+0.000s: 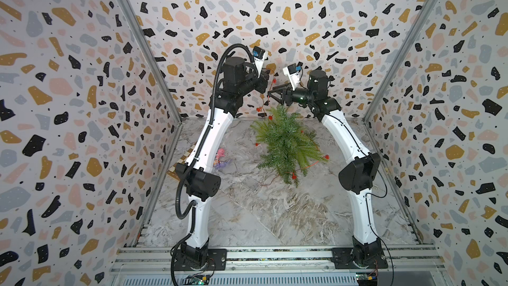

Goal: Remove string lights from the small christmas tree
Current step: Remove the light string from the Christmas tree.

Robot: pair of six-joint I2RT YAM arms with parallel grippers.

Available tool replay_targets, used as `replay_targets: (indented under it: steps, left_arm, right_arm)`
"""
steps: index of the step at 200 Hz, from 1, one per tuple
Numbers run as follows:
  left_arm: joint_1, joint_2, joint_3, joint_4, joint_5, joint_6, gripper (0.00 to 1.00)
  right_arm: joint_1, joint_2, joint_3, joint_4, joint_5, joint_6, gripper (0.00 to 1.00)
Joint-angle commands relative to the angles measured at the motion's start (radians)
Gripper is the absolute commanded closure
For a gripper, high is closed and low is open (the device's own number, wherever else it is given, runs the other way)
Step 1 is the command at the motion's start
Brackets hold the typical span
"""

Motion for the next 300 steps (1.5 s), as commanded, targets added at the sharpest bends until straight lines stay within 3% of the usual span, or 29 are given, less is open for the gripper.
replay_targets:
  steps: [1,32,73,169,226,300]
  left_arm:
    - [-0.01,-0.044,0.007,0.012,0.017,0.024,1.0]
    - [-0.013,-0.052,0.002,0.003,0.023,0.038,1.0]
    - [-0.015,-0.062,-0.014,-0.007,0.011,0.057,1.0]
    - [-0.013,-0.081,-0.048,-0.052,-0.031,0.119,1.0]
    - [-0.013,-0.074,-0.068,-0.062,-0.037,0.114,1.0]
    - [-0.014,-0.07,-0.054,-0.062,-0.033,0.096,1.0]
  right_arm:
    - [0.005,-0.01,0.042,0.028,-0.015,0.011,0.46]
    - [0.003,-0.013,0.042,0.036,-0.014,0.014,0.54]
    - [-0.013,-0.019,0.041,0.042,0.006,0.029,0.75]
    - [-0.077,-0.062,0.041,0.022,0.022,0.007,1.0]
    - [-0.098,-0.09,0.042,0.016,0.062,-0.017,1.0]
    - [-0.098,-0.134,0.042,0.045,0.223,-0.113,1.0]
